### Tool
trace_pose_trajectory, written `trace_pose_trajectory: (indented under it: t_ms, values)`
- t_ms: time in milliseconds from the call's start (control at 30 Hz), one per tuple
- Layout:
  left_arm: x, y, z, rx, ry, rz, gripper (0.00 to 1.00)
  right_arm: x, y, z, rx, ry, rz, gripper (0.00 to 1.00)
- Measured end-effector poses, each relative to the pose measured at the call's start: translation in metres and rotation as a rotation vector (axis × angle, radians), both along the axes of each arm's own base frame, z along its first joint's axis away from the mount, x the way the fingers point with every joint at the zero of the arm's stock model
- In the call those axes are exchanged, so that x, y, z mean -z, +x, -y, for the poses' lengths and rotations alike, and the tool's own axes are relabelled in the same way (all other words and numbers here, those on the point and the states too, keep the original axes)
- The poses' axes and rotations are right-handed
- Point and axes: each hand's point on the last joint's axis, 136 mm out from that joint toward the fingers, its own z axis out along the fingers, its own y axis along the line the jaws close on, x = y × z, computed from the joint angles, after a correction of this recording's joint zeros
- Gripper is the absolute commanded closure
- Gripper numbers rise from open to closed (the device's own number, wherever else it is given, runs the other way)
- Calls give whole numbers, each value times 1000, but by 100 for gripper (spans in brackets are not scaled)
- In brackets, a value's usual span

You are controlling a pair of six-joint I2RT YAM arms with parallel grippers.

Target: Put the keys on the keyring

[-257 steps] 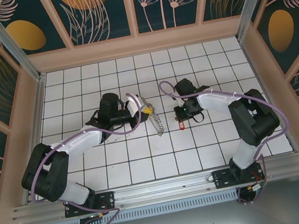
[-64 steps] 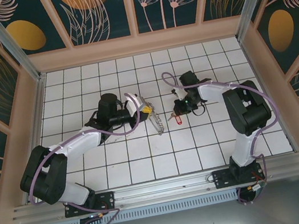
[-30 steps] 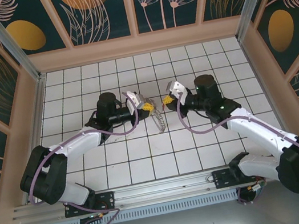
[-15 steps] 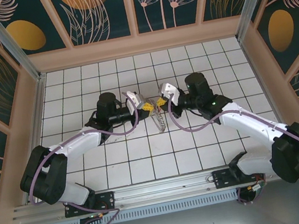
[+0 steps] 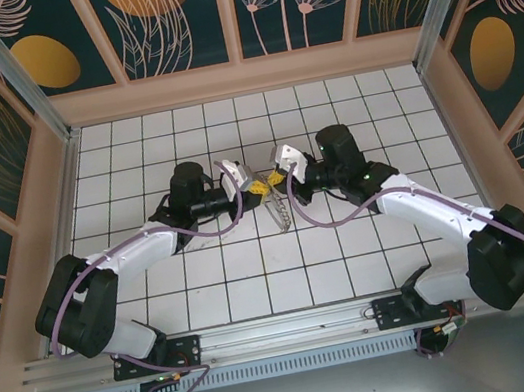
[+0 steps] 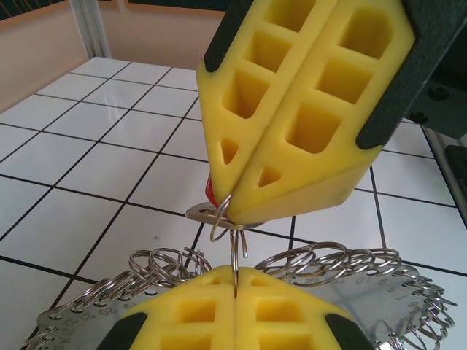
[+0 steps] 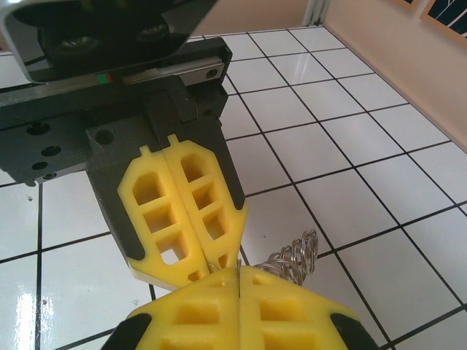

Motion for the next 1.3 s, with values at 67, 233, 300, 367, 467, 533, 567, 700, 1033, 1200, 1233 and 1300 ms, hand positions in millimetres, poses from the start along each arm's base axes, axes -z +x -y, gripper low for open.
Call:
trace_pose_trajectory:
  t_ms: [67, 233, 300, 367, 467, 533, 567, 700, 1033, 1200, 1233, 1300]
  values:
    - [0, 0, 0, 0, 0, -1, 100, 0, 0, 0, 0, -1, 1, 100]
    - [0, 1, 0, -4, 1, 1, 100, 0, 3, 4, 37, -20, 10, 100]
    - [0, 1, 0, -4, 1, 1, 100, -4, 5, 8, 59, -21, 27, 100]
    - [0, 1, 0, -4, 1, 1, 100, -10, 6, 10, 75, -17, 47, 100]
    - [0, 1, 0, -4, 1, 1, 100, -17, 4, 12, 76, -5, 64, 100]
    - [0, 1, 0, -4, 1, 1, 100, -19, 2, 12, 69, -1, 63, 100]
    - [0, 1, 0, -4, 1, 1, 100, -18, 1, 12, 66, -2, 59, 100]
    - [0, 1, 0, -6, 2, 2, 100, -13, -2, 12, 55, -12, 37, 100]
    - [0, 1, 0, -7, 2, 2, 100, 6, -7, 8, 21, -39, -36, 100]
    - [0, 1, 0, -7, 2, 2, 100, 10, -7, 7, 21, -42, -50, 100]
    - [0, 1, 0, -7, 2, 1, 100, 10, -6, 7, 22, -41, -51, 100]
    - [0, 1, 0, -7, 2, 1, 100, 9, -6, 6, 25, -34, -53, 100]
